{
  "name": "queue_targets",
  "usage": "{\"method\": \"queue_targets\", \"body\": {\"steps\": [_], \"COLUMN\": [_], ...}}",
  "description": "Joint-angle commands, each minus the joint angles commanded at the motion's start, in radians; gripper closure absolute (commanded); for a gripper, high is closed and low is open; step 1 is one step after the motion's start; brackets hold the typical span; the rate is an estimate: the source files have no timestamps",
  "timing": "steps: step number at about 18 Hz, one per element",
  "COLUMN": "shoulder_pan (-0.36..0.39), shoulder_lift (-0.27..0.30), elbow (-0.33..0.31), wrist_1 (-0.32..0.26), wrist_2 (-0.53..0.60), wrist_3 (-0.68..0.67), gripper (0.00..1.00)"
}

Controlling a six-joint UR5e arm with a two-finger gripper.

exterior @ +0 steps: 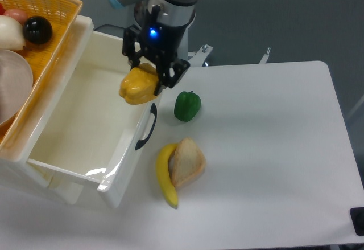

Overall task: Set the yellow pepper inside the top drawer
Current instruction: 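Carry the yellow pepper over the open white drawer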

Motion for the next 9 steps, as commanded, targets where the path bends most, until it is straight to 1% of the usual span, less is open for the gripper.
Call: {"method": "queue_targets", "body": {"steps": [2, 5, 9], "shoulder_pan": [-0.029, -0.061, -0.104], "shoulder_lift": [-0.002, 0.003, 0.002], "elbow": [-0.021, -0.055, -0.064], "wrist_1": [0.038, 0.075, 0.083], "wrist_2": [0.002, 0.003, 0.005], "wrist_3": [-0.037, -0.066, -0.106], "gripper": [0.75, 0.75, 0.75]}}
